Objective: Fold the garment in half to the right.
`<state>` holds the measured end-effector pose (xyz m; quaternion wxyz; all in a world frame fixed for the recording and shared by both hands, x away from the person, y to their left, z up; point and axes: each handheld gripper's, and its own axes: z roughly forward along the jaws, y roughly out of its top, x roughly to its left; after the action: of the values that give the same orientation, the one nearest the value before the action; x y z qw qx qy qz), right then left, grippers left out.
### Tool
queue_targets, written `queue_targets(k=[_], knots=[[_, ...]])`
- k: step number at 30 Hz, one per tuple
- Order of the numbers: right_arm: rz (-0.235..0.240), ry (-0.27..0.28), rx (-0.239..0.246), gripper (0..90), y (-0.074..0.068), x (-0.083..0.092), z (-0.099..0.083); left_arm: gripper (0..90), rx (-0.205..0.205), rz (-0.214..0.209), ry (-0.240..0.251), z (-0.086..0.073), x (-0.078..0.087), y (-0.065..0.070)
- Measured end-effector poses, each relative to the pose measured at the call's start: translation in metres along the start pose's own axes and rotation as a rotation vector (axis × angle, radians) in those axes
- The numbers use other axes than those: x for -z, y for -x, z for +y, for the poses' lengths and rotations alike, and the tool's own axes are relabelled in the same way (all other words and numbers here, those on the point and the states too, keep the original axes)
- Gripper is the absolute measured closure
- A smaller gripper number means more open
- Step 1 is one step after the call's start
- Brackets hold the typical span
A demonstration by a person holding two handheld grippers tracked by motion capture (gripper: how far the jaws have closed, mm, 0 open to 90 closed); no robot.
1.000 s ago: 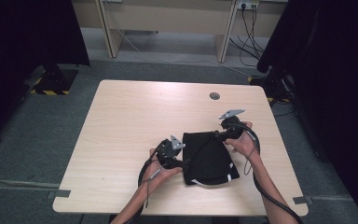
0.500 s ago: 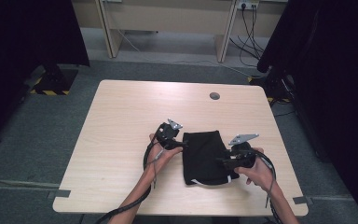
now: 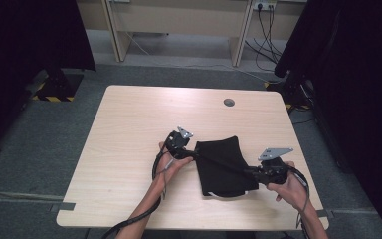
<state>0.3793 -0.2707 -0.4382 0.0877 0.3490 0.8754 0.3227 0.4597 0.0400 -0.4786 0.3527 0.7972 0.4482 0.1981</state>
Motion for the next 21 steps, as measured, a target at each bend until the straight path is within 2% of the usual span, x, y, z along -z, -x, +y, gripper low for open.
queue_targets(k=[2,3,4,5,8,10,11,12,13,14,15,16,18,21], knots=[[0.023,-0.004,-0.041,74.9,0.005,-0.011,-0.007,18.8,-0.025,-0.006,0.003,0.001,0.003,0.003],[0.023,-0.004,-0.041,74.9,0.005,-0.011,-0.007,17.8,-0.025,-0.006,0.003,0.001,0.003,0.003],[0.021,0.023,-0.078,62.6,0.008,-0.011,-0.008,15.6,-0.019,-0.029,0.020,0.002,0.012,0.008],[-0.011,0.030,-0.082,58.5,0.009,-0.009,-0.007,14.6,-0.015,-0.045,0.036,0.001,0.018,0.011],[-0.067,0.076,-0.066,48.8,0.010,0.001,0.003,11.9,-0.037,-0.094,0.060,-0.003,0.037,0.027],[-0.108,0.120,-0.046,46.6,0.010,0.005,0.015,11.0,-0.046,-0.140,0.060,-0.011,0.046,0.039],[-0.116,0.133,-0.034,45.6,0.010,0.004,0.023,10.3,-0.046,-0.140,0.060,-0.011,0.046,0.039],[-0.118,0.142,-0.017,45.5,0.011,0.000,0.031,9.5,-0.056,-0.155,0.053,-0.016,0.050,0.046],[-0.119,0.138,-0.003,45.6,0.011,-0.005,0.039,9.4,-0.097,-0.180,0.029,-0.026,0.054,0.059],[-0.124,0.130,0.012,46.0,0.012,-0.011,0.047,9.4,-0.115,-0.190,0.013,-0.031,0.056,0.064],[-0.128,0.125,0.021,47.0,0.013,-0.019,0.055,9.2,-0.115,-0.190,0.013,-0.031,0.056,0.064],[-0.124,0.109,0.029,47.9,0.015,-0.028,0.061,9.2,-0.138,-0.198,0.000,-0.040,0.058,0.072],[-0.136,0.076,0.033,50.5,0.021,-0.044,0.070,9.4,-0.151,-0.200,-0.005,-0.043,0.059,0.074],[-0.165,0.025,0.020,53.8,0.034,-0.065,0.072,9.3,-0.158,-0.171,0.002,-0.049,0.060,0.072]])
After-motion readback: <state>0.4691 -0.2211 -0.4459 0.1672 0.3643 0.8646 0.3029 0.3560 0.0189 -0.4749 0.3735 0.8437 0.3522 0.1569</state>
